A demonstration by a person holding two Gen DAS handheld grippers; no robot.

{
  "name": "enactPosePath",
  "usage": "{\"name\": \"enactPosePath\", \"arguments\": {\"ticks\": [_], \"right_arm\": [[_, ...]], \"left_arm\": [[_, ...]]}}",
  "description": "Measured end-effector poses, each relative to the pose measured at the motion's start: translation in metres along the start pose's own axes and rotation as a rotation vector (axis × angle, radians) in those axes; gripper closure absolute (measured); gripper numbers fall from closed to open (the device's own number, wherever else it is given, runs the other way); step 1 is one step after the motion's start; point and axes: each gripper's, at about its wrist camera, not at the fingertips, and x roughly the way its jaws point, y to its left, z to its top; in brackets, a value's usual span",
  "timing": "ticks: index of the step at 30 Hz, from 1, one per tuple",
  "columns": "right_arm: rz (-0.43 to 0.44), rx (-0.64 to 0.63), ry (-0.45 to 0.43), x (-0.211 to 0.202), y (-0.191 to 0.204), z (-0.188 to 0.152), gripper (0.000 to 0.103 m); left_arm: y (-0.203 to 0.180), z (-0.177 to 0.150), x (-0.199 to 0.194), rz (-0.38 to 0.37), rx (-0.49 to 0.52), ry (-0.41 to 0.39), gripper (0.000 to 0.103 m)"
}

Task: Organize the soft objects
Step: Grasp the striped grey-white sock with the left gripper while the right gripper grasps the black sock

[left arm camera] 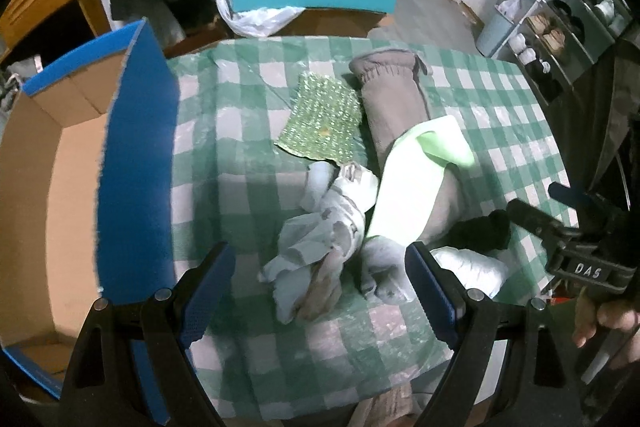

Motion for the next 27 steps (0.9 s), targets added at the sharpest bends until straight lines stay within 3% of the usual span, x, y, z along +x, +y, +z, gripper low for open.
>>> {"name": "enactPosePath", "arguments": {"ticks": [18, 23, 27], "right_arm": [[-0.044, -0.016, 0.172, 0.054, -0.002, -0.014, 0.003], [-0.054, -0.018, 0.211, 0.067, -0.003, -0.018, 0.008], [-0.065, -0.013, 0.233, 0.075, -0.006, -0.02, 0.011]], "left_arm": [[-0.009, 0.004, 0.063, 0.004, 0.024, 0.119, 0.015], [-0.012, 0.003, 0.071, -0.019, 0.027, 0.124, 0.015], [-0.011, 0.004, 0.074, -0.048, 0.006, 0.119, 0.034]]}}
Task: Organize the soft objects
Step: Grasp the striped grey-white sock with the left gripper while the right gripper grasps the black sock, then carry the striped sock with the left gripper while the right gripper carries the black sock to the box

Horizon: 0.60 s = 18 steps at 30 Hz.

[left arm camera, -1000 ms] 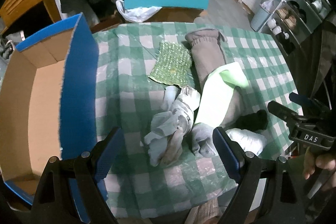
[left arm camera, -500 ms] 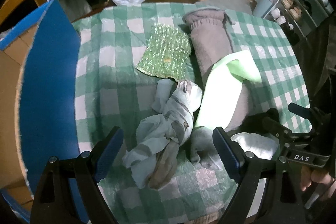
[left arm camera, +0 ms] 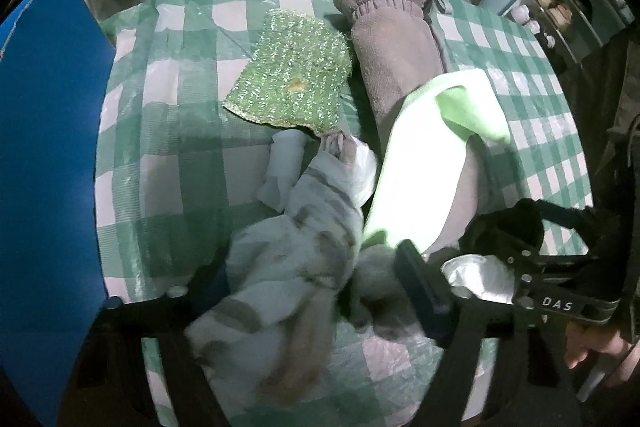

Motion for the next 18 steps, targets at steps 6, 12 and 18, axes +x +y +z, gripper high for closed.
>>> {"name": "enactPosePath", "arguments": {"ticks": [6, 12, 18], "right_arm": [[0.024, 0.001, 0.012, 0.007, -0.002, 0.001, 0.021], [0.051, -0.02, -0.006, 0.011, -0.002, 0.003, 0.043], [0.056, -0.013, -0.018, 0.006, -0.005, 0.01, 0.048]], "left_arm": [[0.004, -0.001, 0.0, -0.029, -0.001, -0.004, 0.062], [0.005, -0.005, -0.007, -0.021, 0.016, -0.031, 0.068], [0.009, -0.009, -0.017, -0.03, 0.009, -0.054, 0.069]]}}
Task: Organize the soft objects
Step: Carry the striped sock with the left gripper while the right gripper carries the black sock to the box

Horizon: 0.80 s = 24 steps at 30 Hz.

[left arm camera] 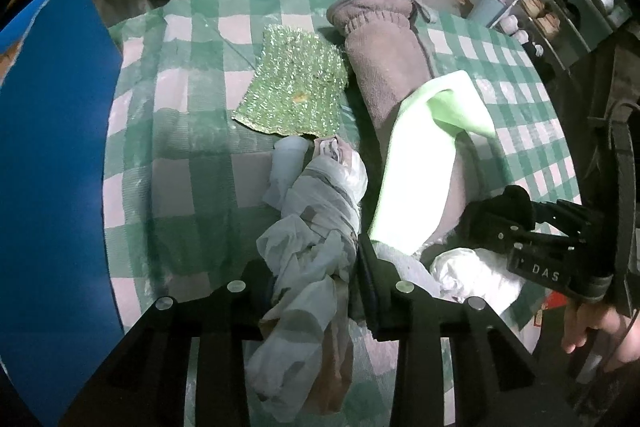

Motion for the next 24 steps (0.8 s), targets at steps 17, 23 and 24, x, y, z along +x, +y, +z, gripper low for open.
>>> {"name": "enactPosePath", "arguments": {"ticks": [17, 23, 24], "right_arm": [[-0.007, 0.013, -0.157, -0.066, -0.004, 0.002, 0.048], [0.017, 0.001, -0.202, -0.085, 0.014, -0.006, 0.048], [0.02, -0.003, -0.21, -0.088, 0.016, -0.006, 0.048]], "left_arm": [[0.002, -0.004, -0.052, -0.018, -0.017, -0.103, 0.069], [0.002, -0.007, -0.065, -0.011, -0.013, -0.13, 0.069], [0.003, -0.007, -0.067, -0.012, -0.015, -0.134, 0.069]]}}
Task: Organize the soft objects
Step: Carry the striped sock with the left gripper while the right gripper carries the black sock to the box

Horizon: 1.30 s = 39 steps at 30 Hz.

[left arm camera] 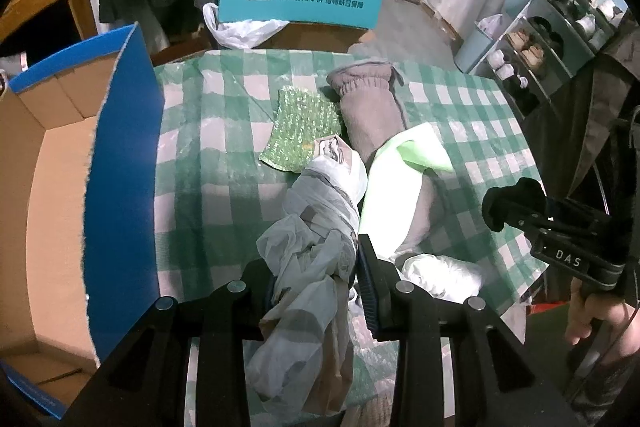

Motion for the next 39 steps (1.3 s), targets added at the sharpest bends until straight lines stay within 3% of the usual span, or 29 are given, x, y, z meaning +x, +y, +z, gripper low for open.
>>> {"name": "enactPosePath", "arguments": {"ticks": [15, 39], "right_arm": [[0.042, -0.083, -0.094, -0.037, 0.031, 0.011, 0.048], [0.118, -0.246, -0.123, -0.051, 0.123, 0.033, 0.048]], "left_arm": [[0.006, -0.002, -0.031, 0.039, 0.01, -0.068, 0.069], [0.054, -0.009, -0.083, 0.07, -0.056, -0.166, 0.069]]}}
